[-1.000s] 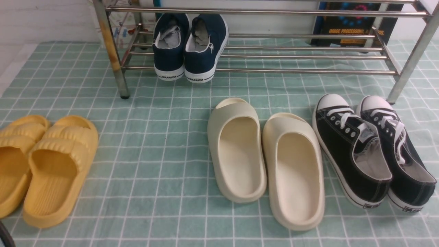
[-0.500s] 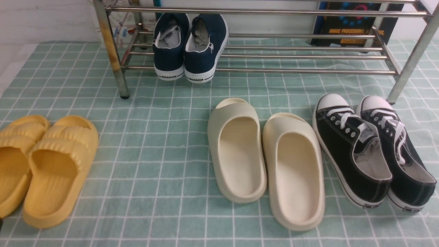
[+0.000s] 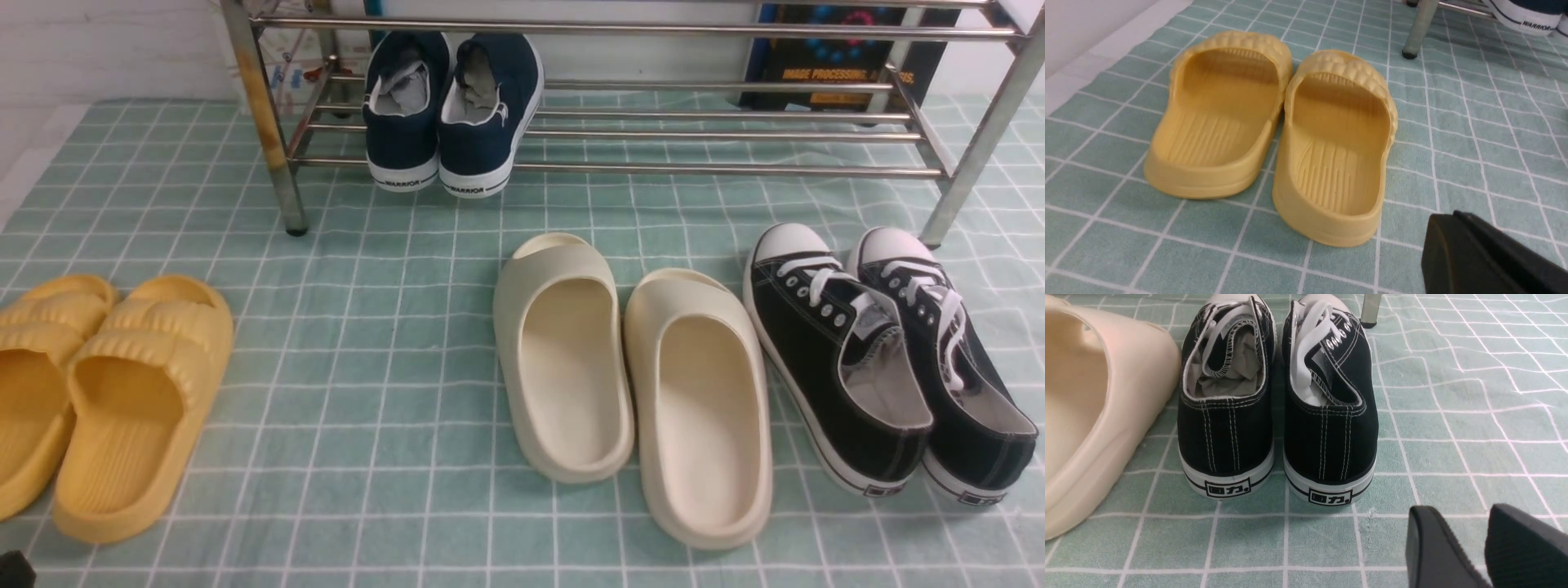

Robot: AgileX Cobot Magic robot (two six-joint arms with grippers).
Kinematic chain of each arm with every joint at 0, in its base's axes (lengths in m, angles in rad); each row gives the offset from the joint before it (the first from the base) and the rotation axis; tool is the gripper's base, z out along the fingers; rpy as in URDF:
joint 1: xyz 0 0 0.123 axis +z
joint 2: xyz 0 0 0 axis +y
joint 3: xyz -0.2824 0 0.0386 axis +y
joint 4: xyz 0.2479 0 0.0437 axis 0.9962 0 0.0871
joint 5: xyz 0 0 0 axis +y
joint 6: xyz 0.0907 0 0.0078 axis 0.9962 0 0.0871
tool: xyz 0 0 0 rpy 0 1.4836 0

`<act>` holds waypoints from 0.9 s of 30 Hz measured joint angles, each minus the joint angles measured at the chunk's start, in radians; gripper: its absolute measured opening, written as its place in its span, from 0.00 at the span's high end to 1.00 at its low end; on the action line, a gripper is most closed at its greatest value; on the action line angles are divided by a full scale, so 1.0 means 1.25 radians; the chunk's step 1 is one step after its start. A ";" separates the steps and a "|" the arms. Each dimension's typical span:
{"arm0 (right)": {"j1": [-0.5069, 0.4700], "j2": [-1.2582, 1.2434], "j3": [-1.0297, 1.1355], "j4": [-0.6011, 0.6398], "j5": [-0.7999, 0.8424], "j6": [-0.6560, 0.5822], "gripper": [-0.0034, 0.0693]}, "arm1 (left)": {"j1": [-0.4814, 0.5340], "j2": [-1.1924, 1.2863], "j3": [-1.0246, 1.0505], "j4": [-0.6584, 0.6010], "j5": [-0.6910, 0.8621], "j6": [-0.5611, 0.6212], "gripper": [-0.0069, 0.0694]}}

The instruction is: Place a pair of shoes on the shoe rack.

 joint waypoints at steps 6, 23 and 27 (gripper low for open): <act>0.000 0.000 0.000 0.000 0.000 0.000 0.62 | -0.041 0.000 0.009 -0.004 0.019 0.000 0.93; 0.000 0.000 0.000 0.000 0.000 0.000 0.62 | -0.045 0.000 0.011 -0.012 0.032 0.051 0.93; 0.000 0.000 0.000 0.000 0.000 0.000 0.62 | -0.045 0.000 0.011 -0.012 0.032 0.051 0.93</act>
